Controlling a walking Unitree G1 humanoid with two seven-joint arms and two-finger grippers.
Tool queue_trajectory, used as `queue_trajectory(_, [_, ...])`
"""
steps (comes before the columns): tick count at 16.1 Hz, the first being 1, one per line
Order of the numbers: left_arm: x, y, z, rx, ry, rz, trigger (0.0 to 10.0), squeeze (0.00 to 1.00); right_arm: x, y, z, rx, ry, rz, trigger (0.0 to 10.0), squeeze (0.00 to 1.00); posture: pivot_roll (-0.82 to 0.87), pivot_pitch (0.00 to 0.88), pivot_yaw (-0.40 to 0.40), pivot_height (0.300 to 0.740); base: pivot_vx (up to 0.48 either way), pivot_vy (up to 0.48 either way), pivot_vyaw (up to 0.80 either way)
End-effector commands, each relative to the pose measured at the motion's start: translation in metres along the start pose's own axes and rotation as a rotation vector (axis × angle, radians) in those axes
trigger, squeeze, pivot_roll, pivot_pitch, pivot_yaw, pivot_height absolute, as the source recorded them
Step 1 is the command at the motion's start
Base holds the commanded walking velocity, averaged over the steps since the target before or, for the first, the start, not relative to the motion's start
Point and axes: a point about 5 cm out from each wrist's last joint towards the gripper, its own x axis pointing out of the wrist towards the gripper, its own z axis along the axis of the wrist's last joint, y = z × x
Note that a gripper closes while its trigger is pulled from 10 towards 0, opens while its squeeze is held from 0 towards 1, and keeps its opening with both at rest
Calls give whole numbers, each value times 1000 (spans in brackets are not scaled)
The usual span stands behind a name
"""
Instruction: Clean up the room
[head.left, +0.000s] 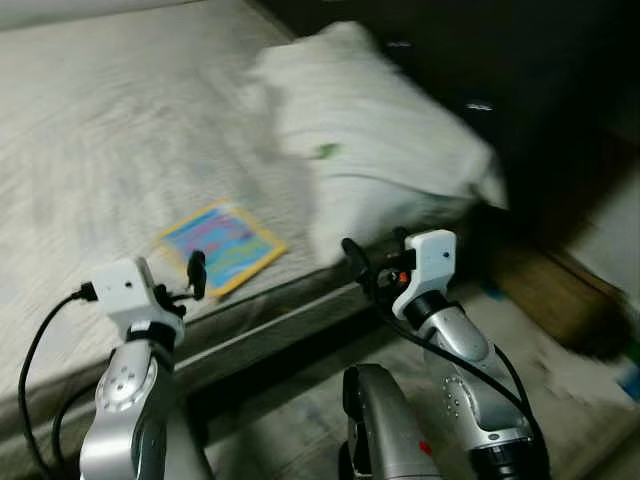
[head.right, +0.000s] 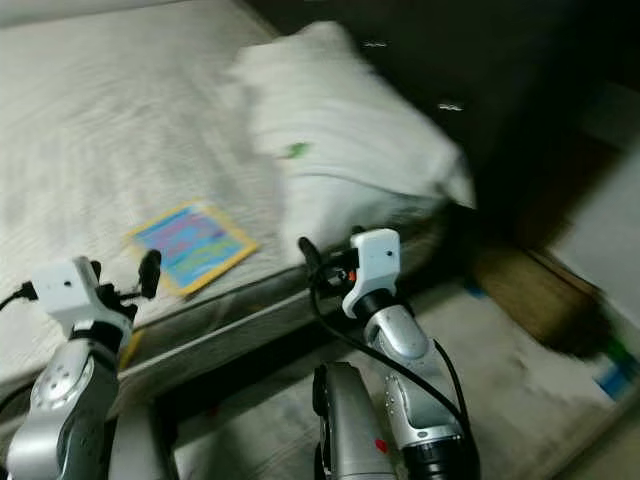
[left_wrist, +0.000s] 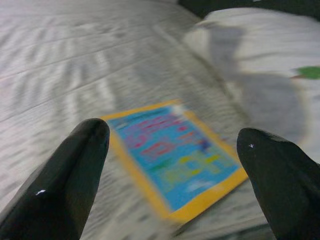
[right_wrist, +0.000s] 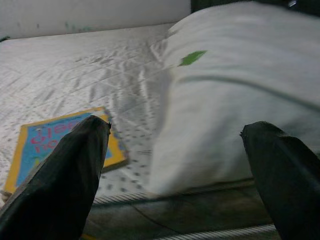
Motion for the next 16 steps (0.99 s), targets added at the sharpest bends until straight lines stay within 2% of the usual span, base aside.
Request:
queue_trajectory(1, [2,-3,-2,0,0,-9,10000,0,4,2,10,-25,-21,41,10000,0,-31,38,-14,490,0,0,0])
queue_trajectory(4, [7,-4,-1,-2,-6,-28,10000,0,12,1,21,-49,-20,131,10000,0,-31,25,-6,490,0,0,0])
queue_trajectory(8, [12,-6,0,-7,-18,-50,10000,0,15,8,29,-69,-29,273,10000,0,-34,9,3,499,0,0,0])
queue_trajectory(11, [12,-6,-1,-11,-17,-50,10000,0,17,13,30,-30,-18,303,10000,0,-35,4,3,534,0,0,0])
queue_trajectory(14, [11,-6,-3,-16,-15,-47,10000,0,17,26,30,-5,-41,318,10000,0,-33,0,2,568,0,0,0])
queue_trajectory(16, [11,-7,-3,-20,-20,-45,10000,0,18,36,32,37,-71,285,10000,0,-31,0,-2,593,0,0,0])
